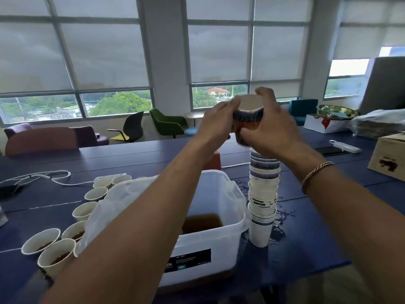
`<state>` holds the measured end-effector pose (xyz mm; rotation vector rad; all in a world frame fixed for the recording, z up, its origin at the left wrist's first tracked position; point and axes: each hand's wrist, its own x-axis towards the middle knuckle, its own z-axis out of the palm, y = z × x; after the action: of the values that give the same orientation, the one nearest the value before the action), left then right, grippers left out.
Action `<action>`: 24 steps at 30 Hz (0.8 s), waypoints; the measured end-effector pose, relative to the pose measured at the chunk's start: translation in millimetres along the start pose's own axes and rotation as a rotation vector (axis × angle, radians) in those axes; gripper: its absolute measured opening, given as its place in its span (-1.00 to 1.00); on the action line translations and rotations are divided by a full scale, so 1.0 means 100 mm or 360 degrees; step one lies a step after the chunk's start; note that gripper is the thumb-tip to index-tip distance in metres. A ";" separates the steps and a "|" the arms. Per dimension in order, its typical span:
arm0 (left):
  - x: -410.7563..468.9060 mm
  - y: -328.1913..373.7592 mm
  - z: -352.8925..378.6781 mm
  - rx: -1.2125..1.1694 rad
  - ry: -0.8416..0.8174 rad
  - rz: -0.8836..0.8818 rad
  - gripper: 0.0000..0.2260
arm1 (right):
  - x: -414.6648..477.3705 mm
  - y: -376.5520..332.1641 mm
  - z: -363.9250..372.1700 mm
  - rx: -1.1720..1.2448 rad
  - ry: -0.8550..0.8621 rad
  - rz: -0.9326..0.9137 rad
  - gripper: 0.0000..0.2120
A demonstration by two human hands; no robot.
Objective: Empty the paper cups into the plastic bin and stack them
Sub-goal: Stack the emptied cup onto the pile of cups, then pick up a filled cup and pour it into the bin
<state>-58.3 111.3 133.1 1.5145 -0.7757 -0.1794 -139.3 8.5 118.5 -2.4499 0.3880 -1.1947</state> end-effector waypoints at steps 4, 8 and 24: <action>0.05 0.06 0.35 0.0054 -0.0073 0.0010 -0.75 | 0.01 0.23 -0.20 0.0007 0.0008 0.0103 -0.19; 0.05 -0.08 0.52 0.0196 -0.0132 -0.0040 -0.76 | -0.06 0.42 -0.18 0.0032 -0.0254 0.0201 -0.17; 0.05 -0.65 0.56 0.0432 -0.0289 -0.0480 -0.62 | -1.44 1.62 1.13 0.0517 -0.0669 0.0922 -0.33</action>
<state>-62.9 56.5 67.4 1.8902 -0.7320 -0.4564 -148.1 -52.3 -118.5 -2.0242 0.6561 -0.4466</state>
